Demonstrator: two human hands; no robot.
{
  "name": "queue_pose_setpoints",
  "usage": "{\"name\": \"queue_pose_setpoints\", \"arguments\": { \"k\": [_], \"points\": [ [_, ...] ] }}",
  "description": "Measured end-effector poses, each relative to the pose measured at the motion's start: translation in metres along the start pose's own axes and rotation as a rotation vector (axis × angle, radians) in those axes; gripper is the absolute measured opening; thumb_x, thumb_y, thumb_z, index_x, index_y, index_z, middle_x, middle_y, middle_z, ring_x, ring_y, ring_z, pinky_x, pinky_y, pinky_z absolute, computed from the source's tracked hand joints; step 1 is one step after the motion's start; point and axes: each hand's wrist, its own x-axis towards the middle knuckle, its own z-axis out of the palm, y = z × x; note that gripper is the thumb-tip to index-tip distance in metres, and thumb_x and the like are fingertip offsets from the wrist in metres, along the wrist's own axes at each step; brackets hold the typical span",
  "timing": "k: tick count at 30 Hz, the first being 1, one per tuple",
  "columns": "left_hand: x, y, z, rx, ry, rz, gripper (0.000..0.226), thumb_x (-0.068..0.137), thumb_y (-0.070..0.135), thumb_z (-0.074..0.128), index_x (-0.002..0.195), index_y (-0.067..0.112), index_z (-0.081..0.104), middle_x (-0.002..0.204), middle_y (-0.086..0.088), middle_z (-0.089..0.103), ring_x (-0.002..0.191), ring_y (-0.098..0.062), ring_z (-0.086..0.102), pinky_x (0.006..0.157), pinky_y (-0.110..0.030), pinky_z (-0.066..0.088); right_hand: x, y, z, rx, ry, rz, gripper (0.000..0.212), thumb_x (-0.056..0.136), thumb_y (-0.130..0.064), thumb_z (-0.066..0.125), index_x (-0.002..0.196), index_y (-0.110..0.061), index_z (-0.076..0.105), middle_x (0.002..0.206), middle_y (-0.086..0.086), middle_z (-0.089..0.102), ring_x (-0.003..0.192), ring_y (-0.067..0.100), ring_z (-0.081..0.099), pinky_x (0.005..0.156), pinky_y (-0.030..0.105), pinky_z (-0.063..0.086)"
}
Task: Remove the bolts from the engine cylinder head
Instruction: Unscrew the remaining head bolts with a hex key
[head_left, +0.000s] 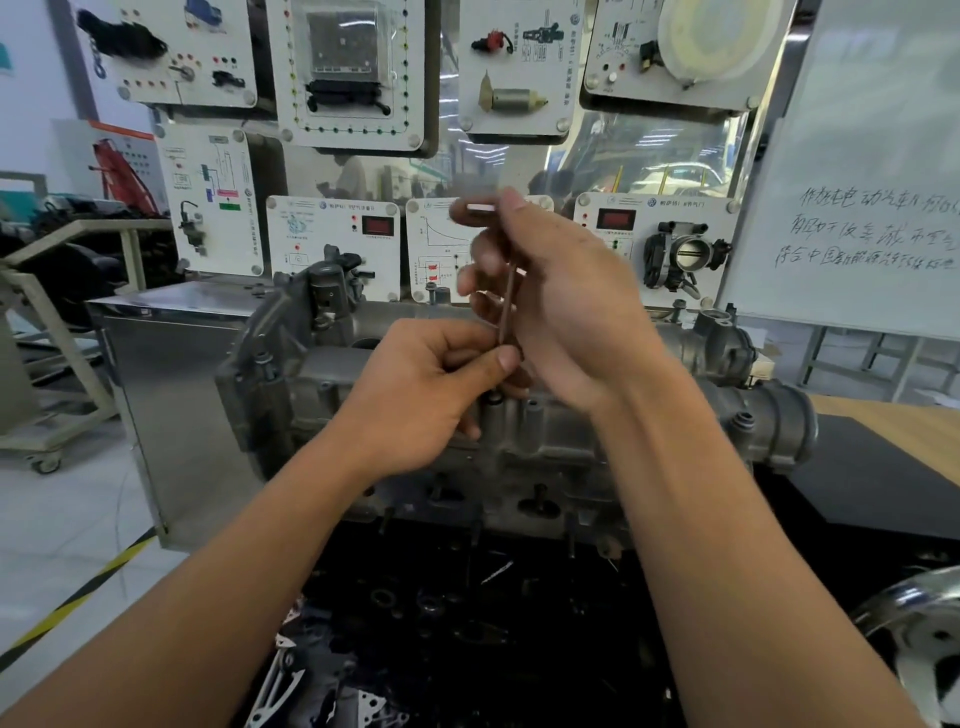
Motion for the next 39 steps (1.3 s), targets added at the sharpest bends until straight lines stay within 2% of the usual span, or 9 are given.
{"name": "queue_pose_setpoints", "arguments": {
  "k": [4, 7, 10, 14, 20, 26, 29, 33, 39],
  "points": [
    [0.006, 0.009, -0.01, 0.092, -0.139, -0.023, 0.016, 0.098, 0.009, 0.056, 0.099, 0.005, 0.072, 0.088, -0.001, 0.078, 0.085, -0.008, 0.074, 0.055, -0.026, 0.056, 0.0, -0.007, -0.015, 0.313, -0.132, 0.13, 0.038, 0.103, -0.029, 0.037, 0.077, -0.011, 0.058, 0.06, -0.002, 0.04, 0.065, 0.016, 0.047, 0.069, 0.028, 0.04],
    [0.009, 0.011, -0.013, 0.099, -0.152, -0.03, 0.016, 0.097, 0.008, 0.058, 0.101, 0.001, 0.072, 0.088, -0.003, 0.078, 0.084, -0.008, 0.074, 0.058, -0.025, 0.058, 0.003, -0.003, -0.017, 0.301, -0.086, 0.127, 0.035, 0.103, -0.032, 0.041, 0.081, -0.009, 0.057, 0.059, -0.001, 0.042, 0.061, 0.016, 0.048, 0.066, 0.028, 0.042],
    [0.006, 0.009, -0.01, 0.076, -0.089, -0.003, 0.013, 0.095, 0.005, 0.06, 0.1, 0.003, 0.072, 0.084, -0.005, 0.078, 0.079, -0.013, 0.075, 0.057, -0.028, 0.059, 0.002, 0.0, -0.013, 0.066, 0.107, -0.015, 0.026, 0.098, -0.032, 0.057, 0.091, -0.008, 0.063, 0.065, -0.001, 0.055, 0.06, 0.014, 0.054, 0.061, 0.028, 0.046],
    [0.003, 0.003, -0.006, 0.027, -0.012, 0.002, 0.012, 0.093, 0.005, 0.062, 0.097, 0.005, 0.073, 0.081, -0.005, 0.078, 0.081, -0.022, 0.075, 0.057, -0.028, 0.058, -0.005, -0.007, -0.009, -0.403, 0.284, -0.351, 0.027, 0.09, -0.03, 0.072, 0.07, -0.012, 0.071, 0.063, 0.005, 0.071, 0.054, 0.021, 0.069, 0.055, 0.04, 0.059],
    [0.001, 0.0, -0.006, -0.014, 0.02, 0.031, 0.01, 0.091, 0.007, 0.065, 0.095, 0.003, 0.073, 0.079, -0.004, 0.078, 0.074, -0.011, 0.074, 0.059, -0.026, 0.059, -0.007, -0.012, -0.009, -0.851, 0.191, -0.624, 0.032, 0.097, -0.024, 0.061, 0.077, -0.002, 0.073, 0.065, 0.005, 0.07, 0.058, 0.017, 0.069, 0.056, 0.041, 0.056],
    [0.003, 0.005, -0.005, 0.025, -0.073, 0.01, 0.013, 0.092, 0.005, 0.065, 0.091, 0.016, 0.072, 0.082, 0.001, 0.078, 0.083, -0.013, 0.076, 0.059, -0.024, 0.058, -0.002, -0.004, -0.011, 0.211, -0.021, -0.036, 0.029, 0.107, -0.021, 0.039, 0.094, -0.006, 0.061, 0.053, -0.002, 0.053, 0.046, 0.012, 0.053, 0.051, 0.025, 0.047],
    [0.005, 0.006, -0.008, 0.032, -0.119, 0.028, 0.014, 0.094, 0.005, 0.062, 0.094, 0.014, 0.073, 0.087, -0.001, 0.079, 0.086, -0.015, 0.076, 0.058, -0.027, 0.058, 0.003, -0.003, -0.01, 0.343, -0.016, 0.071, 0.032, 0.106, -0.026, 0.039, 0.094, -0.008, 0.063, 0.047, -0.006, 0.038, 0.04, 0.007, 0.036, 0.045, 0.021, 0.039],
    [0.003, 0.001, -0.006, 0.009, -0.048, 0.046, 0.012, 0.094, 0.005, 0.062, 0.097, 0.009, 0.073, 0.085, -0.006, 0.078, 0.082, -0.018, 0.076, 0.056, -0.032, 0.059, 0.002, -0.002, -0.003, 0.12, 0.13, 0.022, 0.037, 0.104, -0.036, 0.046, 0.09, -0.011, 0.068, 0.054, -0.002, 0.054, 0.048, 0.01, 0.049, 0.05, 0.022, 0.041],
    [0.006, 0.0, 0.0, -0.008, 0.124, 0.043, 0.023, 0.073, 0.028, 0.076, 0.079, 0.006, 0.072, 0.071, -0.009, 0.075, 0.063, -0.02, 0.071, 0.052, -0.031, 0.058, -0.001, 0.003, 0.002, -0.491, 0.225, -0.344, 0.018, 0.083, -0.028, 0.079, 0.084, -0.012, 0.071, 0.066, 0.006, 0.069, 0.059, 0.008, 0.063, 0.055, 0.02, 0.051]
  ]
}}
